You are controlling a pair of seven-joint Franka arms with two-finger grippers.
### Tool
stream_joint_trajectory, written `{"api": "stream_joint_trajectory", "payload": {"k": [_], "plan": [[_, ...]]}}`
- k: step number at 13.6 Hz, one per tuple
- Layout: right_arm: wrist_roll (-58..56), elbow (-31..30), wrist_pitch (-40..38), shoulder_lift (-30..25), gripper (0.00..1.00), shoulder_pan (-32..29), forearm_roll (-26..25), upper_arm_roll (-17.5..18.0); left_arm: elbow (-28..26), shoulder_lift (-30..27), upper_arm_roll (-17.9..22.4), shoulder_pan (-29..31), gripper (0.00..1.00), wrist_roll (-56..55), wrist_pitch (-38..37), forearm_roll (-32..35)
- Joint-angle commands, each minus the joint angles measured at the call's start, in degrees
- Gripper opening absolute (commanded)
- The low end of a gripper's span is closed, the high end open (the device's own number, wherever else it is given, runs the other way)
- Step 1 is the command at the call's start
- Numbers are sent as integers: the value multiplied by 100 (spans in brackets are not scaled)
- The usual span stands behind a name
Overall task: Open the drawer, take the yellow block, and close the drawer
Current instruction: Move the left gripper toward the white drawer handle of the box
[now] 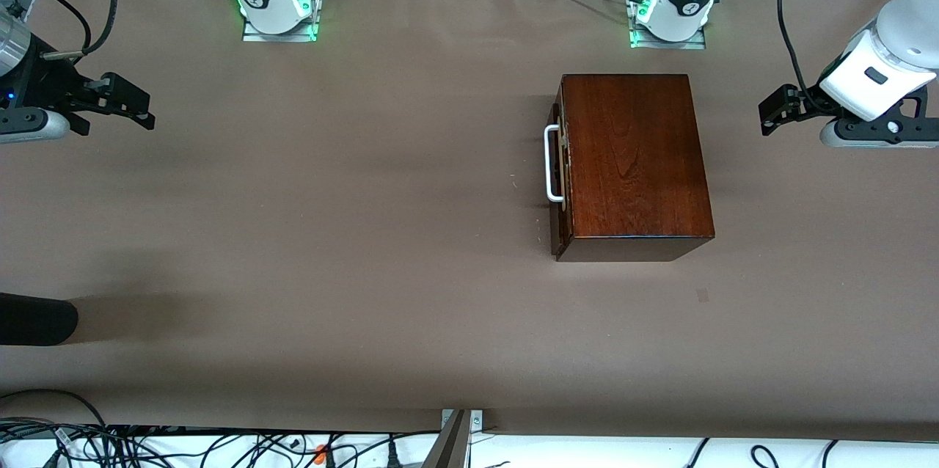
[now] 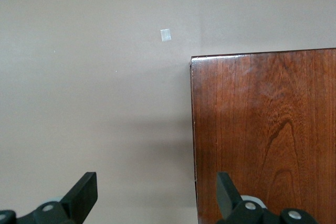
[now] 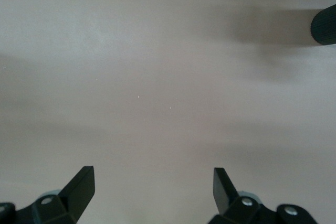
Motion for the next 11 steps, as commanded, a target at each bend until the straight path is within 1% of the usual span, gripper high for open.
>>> {"api": "stream_joint_trajectory", "payload": {"k": [1,5,9,11], "plan": [[3,-68,33,-66,100,-84,-17,89,104,12,18,27,100,117,-60,-222],[3,-68,42,-66,100,-84,-17,89,166,82,9,27,100,64,-87,-240],[3,-68,68,-49,100,-92,-17,89,175,83,-9,-87,100,56,-358,-249],[3,-77,42,-57,100,-84,-17,89,228,91,-35,-140,100,64,-491,-433]]}}
